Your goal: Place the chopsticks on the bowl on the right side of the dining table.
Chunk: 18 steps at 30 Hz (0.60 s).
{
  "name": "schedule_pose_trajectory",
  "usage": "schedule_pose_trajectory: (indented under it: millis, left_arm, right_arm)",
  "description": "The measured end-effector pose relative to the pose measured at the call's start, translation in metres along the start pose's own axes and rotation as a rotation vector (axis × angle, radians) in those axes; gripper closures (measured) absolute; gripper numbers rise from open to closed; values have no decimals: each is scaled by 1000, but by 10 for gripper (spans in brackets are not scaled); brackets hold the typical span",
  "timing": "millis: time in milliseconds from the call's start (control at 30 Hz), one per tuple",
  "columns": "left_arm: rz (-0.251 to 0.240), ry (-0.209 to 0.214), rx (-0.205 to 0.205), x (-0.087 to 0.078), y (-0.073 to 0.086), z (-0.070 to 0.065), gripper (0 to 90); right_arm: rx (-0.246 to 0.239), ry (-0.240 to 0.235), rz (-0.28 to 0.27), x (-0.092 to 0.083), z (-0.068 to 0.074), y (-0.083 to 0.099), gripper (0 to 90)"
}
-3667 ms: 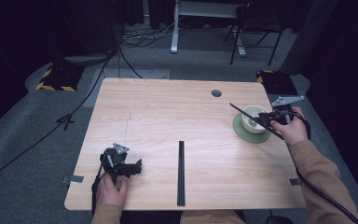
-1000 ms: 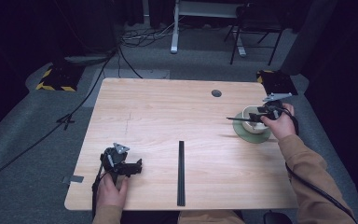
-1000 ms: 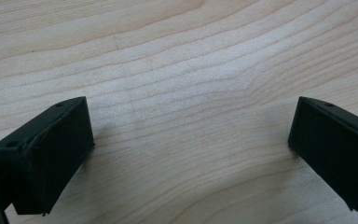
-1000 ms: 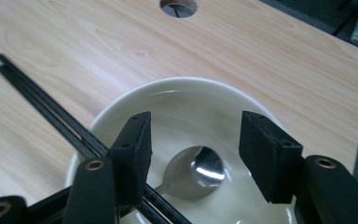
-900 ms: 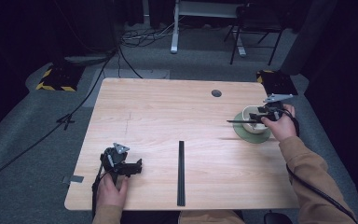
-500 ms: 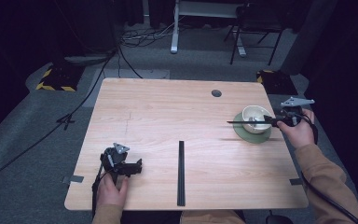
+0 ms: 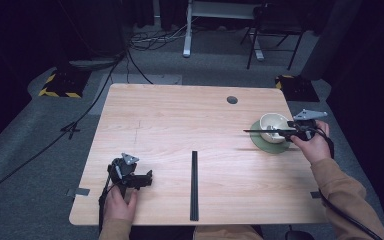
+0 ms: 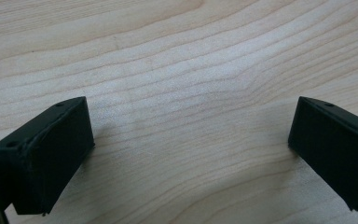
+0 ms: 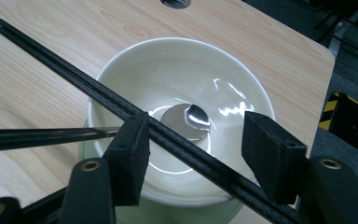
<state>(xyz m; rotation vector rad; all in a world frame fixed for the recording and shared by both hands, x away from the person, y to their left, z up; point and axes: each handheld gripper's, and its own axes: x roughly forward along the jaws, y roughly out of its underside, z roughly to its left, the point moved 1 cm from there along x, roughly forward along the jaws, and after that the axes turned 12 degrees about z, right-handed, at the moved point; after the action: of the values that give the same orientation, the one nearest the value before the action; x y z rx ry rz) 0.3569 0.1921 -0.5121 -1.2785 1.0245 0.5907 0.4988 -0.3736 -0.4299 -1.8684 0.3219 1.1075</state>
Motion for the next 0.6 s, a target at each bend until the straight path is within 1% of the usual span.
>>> schedule_pose_trajectory:
  millis: [67, 100, 200, 233, 267, 300, 333, 433, 500, 533, 567, 600]
  left_arm:
    - [2, 1, 2, 0, 0, 0, 2]
    - [1, -2, 2, 0, 0, 0, 2]
    - [0, -2, 2, 0, 0, 0, 2]
    - [2, 2, 2, 0, 0, 0, 2]
    - [1, -2, 3, 0, 0, 0, 2]
    - [0, -1, 0, 0, 0, 0, 2]
    - [0, -2, 2, 0, 0, 0, 2]
    - [2, 0, 1, 0, 0, 0, 2]
    - [3, 0, 3, 0, 0, 0, 2]
    - [0, -1, 2, 0, 0, 0, 2]
    - [3, 1, 3, 0, 0, 0, 2]
    - [0, -1, 1, 0, 0, 0, 2]
  right_arm:
    - [-7, 6, -4, 2, -1, 0, 427]
    - [6, 5, -7, 4, -1, -1, 424]
    - [-3, 1, -5, 6, -1, -1, 423]
    - [3, -5, -19, 5, -1, -1, 420]
    - [3, -5, -19, 5, -1, -1, 420]
    - [5, -4, -30, 3, -2, 0, 421]
    - [16, -3, -41, -1, -3, 0, 422]
    - [52, 23, -79, -13, -15, 5, 424]
    - [95, 51, -89, -21, -27, 12, 425]
    - [124, 63, -91, -24, -34, 15, 426]
    - [153, 87, -93, -28, -43, 21, 427]
    - [168, 102, -92, -29, -48, 25, 428]
